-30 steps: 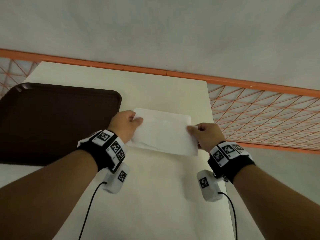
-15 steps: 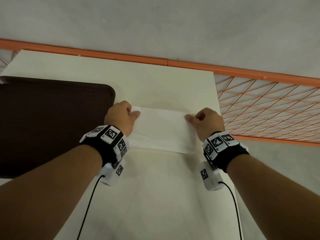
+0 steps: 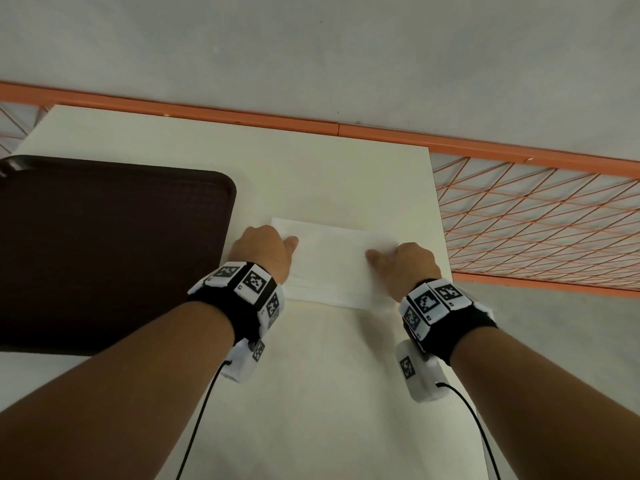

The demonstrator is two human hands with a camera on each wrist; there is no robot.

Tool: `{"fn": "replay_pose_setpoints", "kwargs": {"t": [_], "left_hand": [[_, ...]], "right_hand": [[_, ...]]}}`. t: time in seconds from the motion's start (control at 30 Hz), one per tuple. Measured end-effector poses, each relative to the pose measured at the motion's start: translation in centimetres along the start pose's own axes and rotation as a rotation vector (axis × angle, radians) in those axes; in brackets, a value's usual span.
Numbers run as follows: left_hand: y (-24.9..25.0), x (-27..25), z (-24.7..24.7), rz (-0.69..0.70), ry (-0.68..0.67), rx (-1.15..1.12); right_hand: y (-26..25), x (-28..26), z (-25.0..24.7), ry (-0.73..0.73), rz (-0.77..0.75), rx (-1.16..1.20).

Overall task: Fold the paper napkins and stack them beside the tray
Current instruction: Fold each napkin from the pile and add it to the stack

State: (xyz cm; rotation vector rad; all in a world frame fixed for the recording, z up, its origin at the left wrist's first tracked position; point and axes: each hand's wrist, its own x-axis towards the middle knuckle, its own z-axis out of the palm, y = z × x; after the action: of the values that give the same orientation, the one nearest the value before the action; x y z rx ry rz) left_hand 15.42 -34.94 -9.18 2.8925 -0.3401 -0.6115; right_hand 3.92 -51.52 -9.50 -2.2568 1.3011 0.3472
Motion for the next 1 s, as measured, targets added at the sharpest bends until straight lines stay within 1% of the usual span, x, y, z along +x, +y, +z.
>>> {"fn": "replay_pose_setpoints", "kwargs": {"t": [0.1, 0.33, 0.47, 0.53, 0.6, 0.7, 0.77, 0.8, 0.9, 1.0], "left_hand": [[0.0, 0.0, -0.1, -0.006, -0.015, 0.000], [-0.6, -0.1, -0.5, -0.016, -0.024, -0.043], [-1.0, 0.0, -0.5, -0.026, -0.049, -0.104], [-1.1, 0.1, -0.5, -0.030, -0.053, -0.127], [-1.1, 0.1, -0.6, -0.030, -0.055, -0.137], [-1.2, 0.0, -0.6, -0.021, -0.063, -0.138], [-1.1, 0.0, -0.7, -0.017, -0.073, -0.125], [-1.0, -0.1, -0.8, -0.015, -0.079, -0.116], [-0.7, -0.1, -1.0, -0.003, -0.106, -0.096], [-0.5, 0.1, -0.8, 0.022, -0.115, -0.084]], "right_hand": [[0.1, 0.0, -0.1, -0.009, 0.010, 0.002], [1.3, 0.0, -0.5, -0.051, -0.026, 0.081], [1.7, -0.7, -0.4, -0.074, -0.027, 0.082], [1.8, -1.3, -0.8, -0.067, -0.040, 0.038], [1.6, -1.7, -1.7, -0.022, -0.117, -0.077], [0.5, -2.0, -2.9, 0.032, -0.363, -0.139], [-0.7, -1.5, -3.2, -0.032, -0.495, -0.223], [-1.4, -1.2, -3.1, -0.086, -0.527, -0.270], [-3.3, -0.5, -2.9, -0.231, -0.542, -0.345], [-4.6, 0.0, -2.3, -0.294, -0.524, -0.419]]}}
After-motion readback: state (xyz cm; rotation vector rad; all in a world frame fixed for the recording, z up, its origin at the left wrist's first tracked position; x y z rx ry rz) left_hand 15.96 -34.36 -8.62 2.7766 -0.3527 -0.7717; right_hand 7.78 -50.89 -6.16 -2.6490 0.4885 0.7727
